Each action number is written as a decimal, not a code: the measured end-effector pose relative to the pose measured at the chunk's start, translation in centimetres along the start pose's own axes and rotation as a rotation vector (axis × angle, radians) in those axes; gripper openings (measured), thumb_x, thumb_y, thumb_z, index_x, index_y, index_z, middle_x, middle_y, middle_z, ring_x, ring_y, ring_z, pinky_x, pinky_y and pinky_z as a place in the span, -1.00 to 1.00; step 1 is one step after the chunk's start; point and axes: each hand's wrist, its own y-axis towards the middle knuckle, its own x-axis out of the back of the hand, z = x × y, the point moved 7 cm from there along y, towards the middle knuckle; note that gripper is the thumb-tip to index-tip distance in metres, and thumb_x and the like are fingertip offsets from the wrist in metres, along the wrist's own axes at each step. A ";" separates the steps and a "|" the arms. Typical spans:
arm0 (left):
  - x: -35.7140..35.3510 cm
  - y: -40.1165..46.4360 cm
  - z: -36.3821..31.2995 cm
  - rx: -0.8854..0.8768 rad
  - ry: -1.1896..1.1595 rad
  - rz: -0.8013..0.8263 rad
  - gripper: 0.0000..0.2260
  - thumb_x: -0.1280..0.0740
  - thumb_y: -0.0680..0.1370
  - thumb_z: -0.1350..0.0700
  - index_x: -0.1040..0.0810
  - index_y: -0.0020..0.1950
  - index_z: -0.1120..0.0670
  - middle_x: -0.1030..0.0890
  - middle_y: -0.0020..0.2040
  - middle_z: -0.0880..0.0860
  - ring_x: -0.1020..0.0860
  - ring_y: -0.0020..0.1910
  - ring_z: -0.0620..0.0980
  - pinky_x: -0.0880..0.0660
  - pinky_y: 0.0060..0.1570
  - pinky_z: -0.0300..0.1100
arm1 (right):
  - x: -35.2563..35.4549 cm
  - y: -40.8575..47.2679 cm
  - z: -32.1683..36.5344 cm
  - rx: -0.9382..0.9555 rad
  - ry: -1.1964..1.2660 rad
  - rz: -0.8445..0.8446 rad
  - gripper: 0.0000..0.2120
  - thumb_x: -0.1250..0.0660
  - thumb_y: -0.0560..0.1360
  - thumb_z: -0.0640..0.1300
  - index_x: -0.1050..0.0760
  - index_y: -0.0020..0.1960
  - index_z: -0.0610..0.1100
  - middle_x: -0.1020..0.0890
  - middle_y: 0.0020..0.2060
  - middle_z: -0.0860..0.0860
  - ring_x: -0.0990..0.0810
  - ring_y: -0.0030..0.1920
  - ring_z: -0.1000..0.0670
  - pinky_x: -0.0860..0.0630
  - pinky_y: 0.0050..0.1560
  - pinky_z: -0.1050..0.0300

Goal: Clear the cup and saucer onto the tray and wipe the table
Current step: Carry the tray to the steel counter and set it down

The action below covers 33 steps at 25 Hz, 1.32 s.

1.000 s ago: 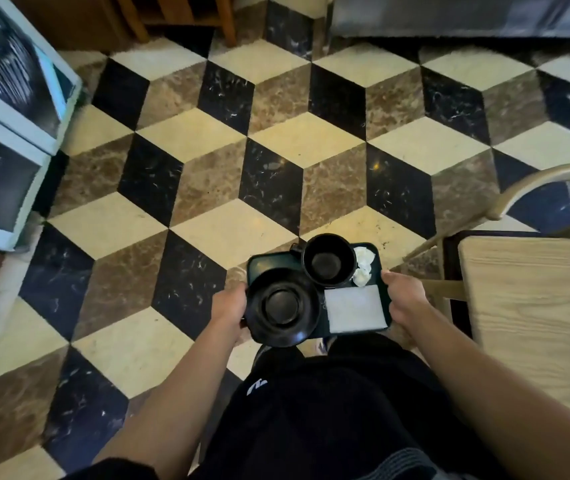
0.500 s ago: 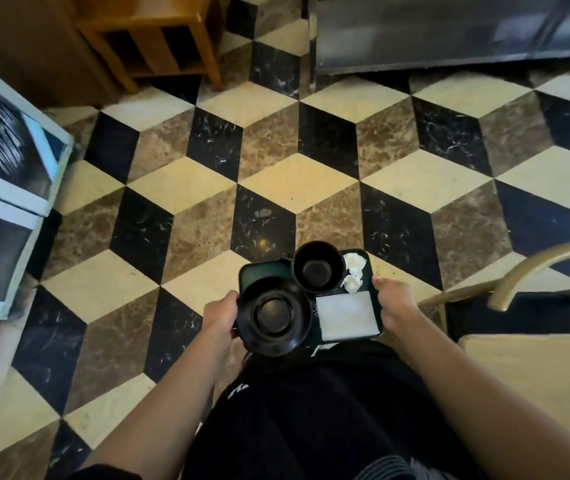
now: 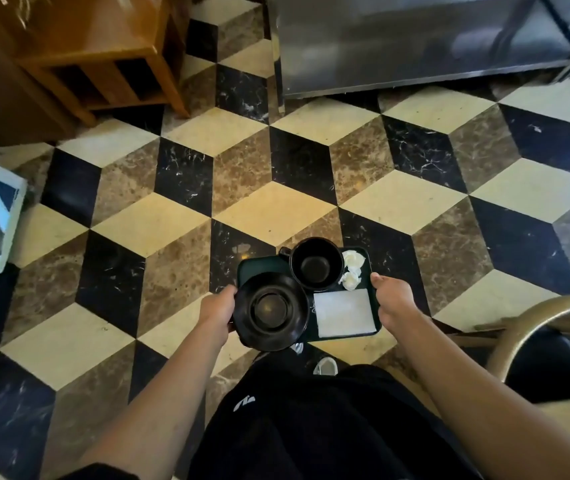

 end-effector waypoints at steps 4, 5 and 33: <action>-3.0 3.7 -6.6 0.005 0.052 0.072 -0.78 -0.33 0.55 0.03 -0.62 0.03 0.16 -0.72 -0.06 0.20 -0.68 -0.11 0.22 -0.67 -0.14 0.09 | -2.2 2.8 4.3 -0.012 0.020 -0.065 -0.77 -0.34 0.63 -0.12 -0.63 -0.18 -0.10 -0.71 -0.26 -0.01 -0.68 -0.26 -0.05 -0.54 -0.43 0.16; -3.6 4.4 -8.1 0.015 0.067 0.088 -0.73 -0.34 0.55 0.00 -0.63 0.09 0.17 -0.72 -0.01 0.22 -0.69 -0.05 0.25 -0.67 -0.06 0.15 | -2.6 3.3 5.3 -0.011 0.019 -0.082 -0.77 -0.34 0.63 -0.12 -0.63 -0.18 -0.11 -0.70 -0.23 -0.02 -0.67 -0.23 -0.06 -0.55 -0.38 0.13; -28.8 15.5 -46.2 -0.074 0.160 0.086 -0.82 -0.38 0.55 0.04 -0.64 -0.09 0.15 -0.70 -0.20 0.15 -0.67 -0.20 0.20 -0.66 -0.04 0.19 | -9.3 25.6 41.2 0.027 0.136 -0.125 -0.80 -0.32 0.65 -0.17 -0.59 -0.14 -0.14 -0.69 -0.17 -0.08 -0.68 -0.19 -0.09 -0.57 -0.30 0.06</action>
